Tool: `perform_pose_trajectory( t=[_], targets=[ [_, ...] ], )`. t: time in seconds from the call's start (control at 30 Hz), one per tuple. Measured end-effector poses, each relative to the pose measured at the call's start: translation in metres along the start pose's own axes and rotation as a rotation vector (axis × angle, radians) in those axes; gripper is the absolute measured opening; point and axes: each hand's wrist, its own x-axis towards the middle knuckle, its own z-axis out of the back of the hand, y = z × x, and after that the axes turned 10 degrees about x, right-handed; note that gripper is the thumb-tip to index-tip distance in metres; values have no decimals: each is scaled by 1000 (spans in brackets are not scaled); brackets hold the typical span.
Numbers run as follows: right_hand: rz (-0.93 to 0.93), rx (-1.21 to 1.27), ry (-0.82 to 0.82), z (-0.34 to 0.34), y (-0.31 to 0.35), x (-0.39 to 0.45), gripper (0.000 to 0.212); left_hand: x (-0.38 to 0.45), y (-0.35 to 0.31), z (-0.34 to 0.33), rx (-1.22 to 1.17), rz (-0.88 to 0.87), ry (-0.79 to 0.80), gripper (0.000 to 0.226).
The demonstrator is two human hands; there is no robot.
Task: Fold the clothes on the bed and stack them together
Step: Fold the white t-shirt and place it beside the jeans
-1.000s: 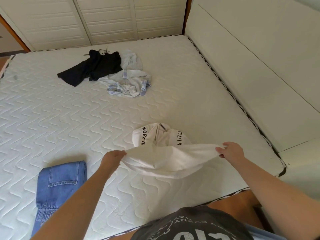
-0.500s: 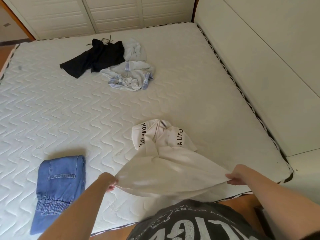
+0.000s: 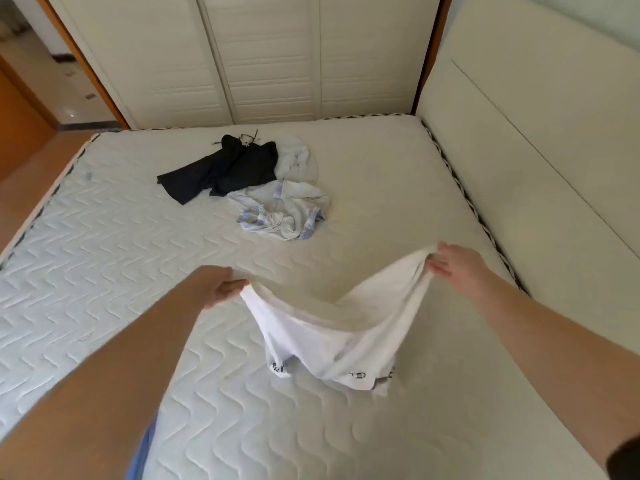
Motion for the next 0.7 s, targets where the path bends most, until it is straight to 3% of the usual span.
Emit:
perform_pose_trajectory(
  t=[0.17, 0.33, 0.5, 0.7],
  targets=[
    [281, 136, 12, -59, 179, 9, 10, -22, -180, 12, -51, -301, -146, 7],
    [436, 213, 51, -59, 290, -10, 17, -63, -290, 23, -155, -464, -232, 11],
    [473, 201, 67, -43, 306, -16, 20, -89, -321, 23, -111, -488, -209, 10],
    [338, 172, -2, -6, 232, 10, 7, -70, -249, 11, 2, -331, -175, 7]
  ],
)
